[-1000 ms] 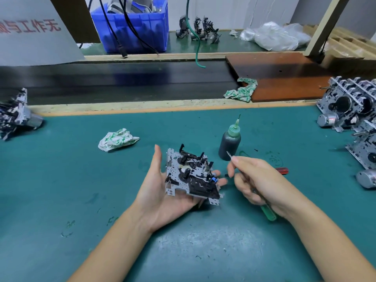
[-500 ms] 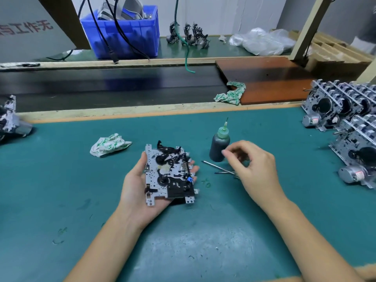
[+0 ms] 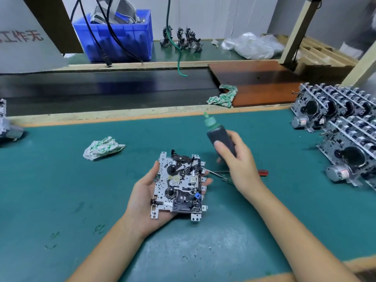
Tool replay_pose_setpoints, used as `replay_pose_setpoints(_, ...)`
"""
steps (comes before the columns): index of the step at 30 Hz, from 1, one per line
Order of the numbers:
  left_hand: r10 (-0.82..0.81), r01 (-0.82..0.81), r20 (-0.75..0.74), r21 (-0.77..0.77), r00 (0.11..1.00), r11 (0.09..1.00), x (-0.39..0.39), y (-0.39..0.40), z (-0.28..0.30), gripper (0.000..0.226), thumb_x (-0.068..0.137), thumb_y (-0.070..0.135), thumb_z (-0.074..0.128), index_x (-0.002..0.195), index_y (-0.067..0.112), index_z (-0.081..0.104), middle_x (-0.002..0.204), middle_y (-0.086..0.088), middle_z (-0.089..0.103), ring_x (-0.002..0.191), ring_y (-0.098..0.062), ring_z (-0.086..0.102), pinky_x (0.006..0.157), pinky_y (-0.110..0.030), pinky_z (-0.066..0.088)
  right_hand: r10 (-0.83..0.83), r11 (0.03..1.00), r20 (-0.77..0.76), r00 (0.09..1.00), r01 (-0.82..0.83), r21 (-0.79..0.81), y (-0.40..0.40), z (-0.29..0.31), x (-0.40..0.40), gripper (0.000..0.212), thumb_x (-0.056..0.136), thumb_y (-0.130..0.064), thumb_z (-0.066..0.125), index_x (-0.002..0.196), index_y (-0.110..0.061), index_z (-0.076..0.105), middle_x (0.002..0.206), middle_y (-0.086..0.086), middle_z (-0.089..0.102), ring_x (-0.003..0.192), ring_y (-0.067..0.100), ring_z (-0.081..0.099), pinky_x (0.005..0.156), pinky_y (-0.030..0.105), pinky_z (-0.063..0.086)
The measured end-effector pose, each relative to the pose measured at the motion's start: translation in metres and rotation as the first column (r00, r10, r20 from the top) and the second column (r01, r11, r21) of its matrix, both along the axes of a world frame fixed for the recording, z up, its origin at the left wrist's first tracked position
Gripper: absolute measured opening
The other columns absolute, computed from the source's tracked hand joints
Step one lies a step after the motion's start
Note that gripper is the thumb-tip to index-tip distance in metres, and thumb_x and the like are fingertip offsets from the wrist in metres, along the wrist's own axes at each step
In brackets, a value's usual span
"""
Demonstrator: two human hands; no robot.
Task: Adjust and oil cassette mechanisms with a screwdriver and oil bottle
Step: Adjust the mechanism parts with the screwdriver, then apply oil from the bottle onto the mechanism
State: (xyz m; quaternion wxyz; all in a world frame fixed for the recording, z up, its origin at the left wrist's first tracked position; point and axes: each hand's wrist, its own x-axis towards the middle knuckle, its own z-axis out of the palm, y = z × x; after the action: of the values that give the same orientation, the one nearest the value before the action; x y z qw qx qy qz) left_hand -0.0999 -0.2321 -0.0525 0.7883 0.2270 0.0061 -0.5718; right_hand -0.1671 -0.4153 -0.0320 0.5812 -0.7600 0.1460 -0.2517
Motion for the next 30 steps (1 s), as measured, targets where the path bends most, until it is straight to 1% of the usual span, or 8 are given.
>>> replay_pose_setpoints(4,0.0,0.0,0.028,0.013,1.0,1.0,0.0,-0.001,0.002,0.065,0.089,0.046,0.044,0.124,-0.007,0.057,0.136,-0.033,0.046,0.123,-0.049,0.047,0.102,-0.059,0.038,-0.095,0.944,0.161,0.982,0.037,0.328,-0.004,0.009,-0.007,0.019,0.084,-0.02,0.066,0.1,-0.026,0.058,0.06,-0.003,0.05,0.043,0.006,0.037,0.041,0.018,0.033)
replay_pose_setpoints(7,0.003,-0.004,0.04,0.028,0.999,1.0,0.0,-0.001,0.001,0.065,0.09,0.046,0.043,0.124,-0.007,0.057,0.135,-0.032,0.047,0.123,-0.048,0.047,0.101,-0.057,0.04,-0.108,0.674,0.248,0.963,-0.113,0.73,-0.011,0.017,-0.013,0.022,0.074,-0.02,0.064,0.095,-0.014,0.06,0.059,-0.003,0.041,0.043,0.004,0.029,0.038,0.014,0.03)
replay_pose_setpoints(8,0.004,-0.005,0.041,0.03,0.999,1.0,0.0,-0.001,0.0,0.065,0.09,0.047,0.043,0.124,-0.006,0.057,0.135,-0.032,0.047,0.123,-0.048,0.047,0.101,-0.057,0.04,-0.108,0.565,0.267,0.958,-0.162,0.809,-0.012,0.018,-0.014,0.023,0.073,-0.02,0.064,0.093,-0.011,0.06,0.06,-0.004,0.041,0.043,0.003,0.028,0.037,0.013,0.029)
replay_pose_setpoints(10,0.005,-0.007,0.051,0.037,0.999,0.999,0.001,-0.001,0.0,0.064,0.09,0.047,0.042,0.124,-0.006,0.058,0.135,-0.032,0.047,0.123,-0.048,0.048,0.101,-0.058,0.04,-0.1,0.472,0.256,0.962,-0.181,0.863,-0.011,0.019,-0.015,0.025,0.07,-0.027,0.066,0.087,-0.011,0.058,0.063,-0.003,0.05,0.04,0.002,0.029,0.034,0.012,0.028)
replay_pose_setpoints(12,0.007,-0.009,0.06,0.037,0.998,0.999,0.001,-0.001,-0.001,0.064,0.09,0.047,0.042,0.123,-0.005,0.059,0.134,-0.032,0.048,0.123,-0.047,0.048,0.101,-0.058,0.04,-0.081,0.498,0.198,0.977,-0.132,0.857,-0.005,0.019,-0.013,0.033,0.065,-0.038,0.068,0.082,-0.013,0.054,0.062,-0.002,0.055,0.036,0.002,0.032,0.032,0.013,0.028)
replay_pose_setpoints(14,0.004,-0.006,0.06,0.027,0.998,1.0,0.001,-0.001,0.0,0.064,0.089,0.048,0.045,0.122,-0.005,0.059,0.134,-0.031,0.048,0.122,-0.047,0.049,0.101,-0.058,0.04,-0.076,0.6,0.135,0.988,-0.063,0.798,0.001,0.019,-0.012,0.039,0.064,-0.042,0.067,0.081,-0.012,0.049,0.056,-0.003,0.054,0.035,0.003,0.034,0.031,0.014,0.029)
replay_pose_setpoints(19,-0.009,0.008,0.06,0.009,0.998,1.0,0.0,-0.001,0.0,0.064,0.088,0.047,0.046,0.121,-0.006,0.06,0.133,-0.031,0.05,0.121,-0.048,0.049,0.102,-0.059,0.038,-0.143,0.792,0.121,0.982,0.04,0.609,0.01,0.017,-0.013,0.038,0.07,-0.04,0.068,0.072,-0.014,0.041,0.052,-0.004,0.042,0.035,0.006,0.029,0.032,0.015,0.024)
replay_pose_setpoints(30,-0.004,0.003,0.081,0.016,0.997,1.0,0.001,-0.002,-0.002,0.062,0.091,0.047,0.04,0.119,-0.004,0.063,0.13,-0.03,0.053,0.121,-0.046,0.05,0.102,-0.058,0.039,-0.166,0.838,0.12,0.979,0.076,0.54,0.009,0.015,-0.014,0.033,0.074,-0.035,0.063,0.072,-0.015,0.037,0.05,-0.005,0.032,0.034,0.006,0.023,0.034,0.014,0.02)
